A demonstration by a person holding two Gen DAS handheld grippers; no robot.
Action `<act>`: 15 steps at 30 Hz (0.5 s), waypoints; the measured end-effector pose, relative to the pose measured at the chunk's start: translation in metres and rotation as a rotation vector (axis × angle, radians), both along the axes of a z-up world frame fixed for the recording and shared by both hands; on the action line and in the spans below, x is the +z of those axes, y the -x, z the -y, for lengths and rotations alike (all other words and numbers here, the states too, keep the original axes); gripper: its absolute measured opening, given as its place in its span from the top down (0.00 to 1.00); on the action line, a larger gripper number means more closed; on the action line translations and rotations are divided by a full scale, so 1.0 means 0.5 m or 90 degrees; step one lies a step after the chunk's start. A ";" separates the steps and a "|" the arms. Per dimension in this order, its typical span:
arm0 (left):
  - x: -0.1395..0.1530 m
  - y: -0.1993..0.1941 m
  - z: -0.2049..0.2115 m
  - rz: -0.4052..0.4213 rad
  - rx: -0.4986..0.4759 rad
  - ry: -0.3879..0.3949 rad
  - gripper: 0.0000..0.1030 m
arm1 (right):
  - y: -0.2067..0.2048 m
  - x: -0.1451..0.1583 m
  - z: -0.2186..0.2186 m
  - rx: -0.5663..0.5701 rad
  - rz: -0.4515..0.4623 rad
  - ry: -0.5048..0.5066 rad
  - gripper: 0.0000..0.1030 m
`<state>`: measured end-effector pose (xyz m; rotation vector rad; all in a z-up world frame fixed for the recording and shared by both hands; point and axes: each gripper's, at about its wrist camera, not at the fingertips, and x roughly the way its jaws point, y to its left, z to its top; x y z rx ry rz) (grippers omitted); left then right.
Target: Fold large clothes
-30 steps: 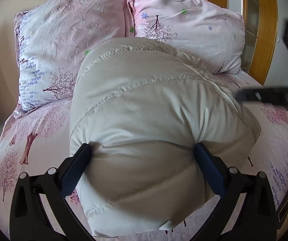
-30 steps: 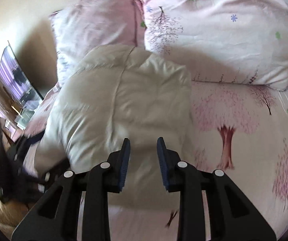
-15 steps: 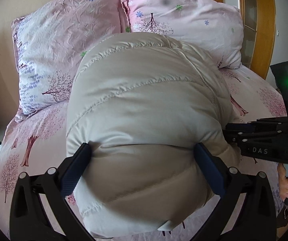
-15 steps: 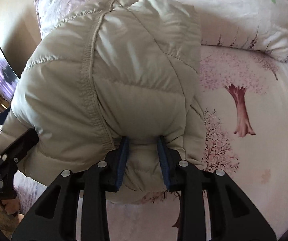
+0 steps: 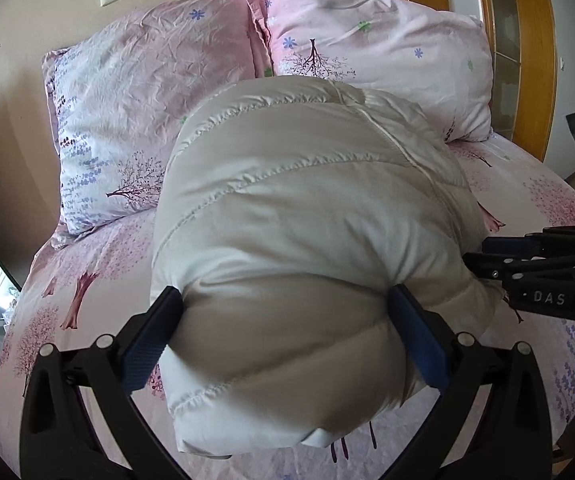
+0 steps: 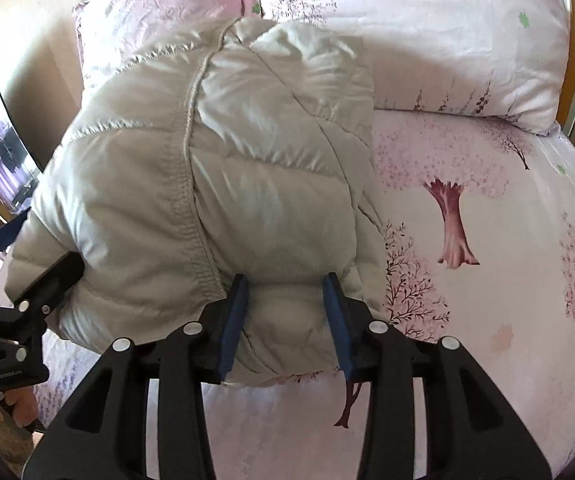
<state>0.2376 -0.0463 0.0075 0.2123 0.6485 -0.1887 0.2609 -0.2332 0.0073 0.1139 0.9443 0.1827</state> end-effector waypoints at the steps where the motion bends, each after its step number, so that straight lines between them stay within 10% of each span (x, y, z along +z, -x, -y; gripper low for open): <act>1: -0.001 0.000 0.002 0.001 0.002 -0.002 0.02 | -0.004 -0.007 0.000 0.002 -0.002 0.001 0.61; 10: 0.001 -0.007 0.008 -0.005 0.017 -0.001 0.02 | -0.011 -0.016 0.032 -0.023 -0.006 -0.046 0.53; 15: 0.025 0.027 -0.029 -0.001 0.016 0.044 0.02 | 0.060 0.036 0.045 -0.069 0.069 -0.022 0.10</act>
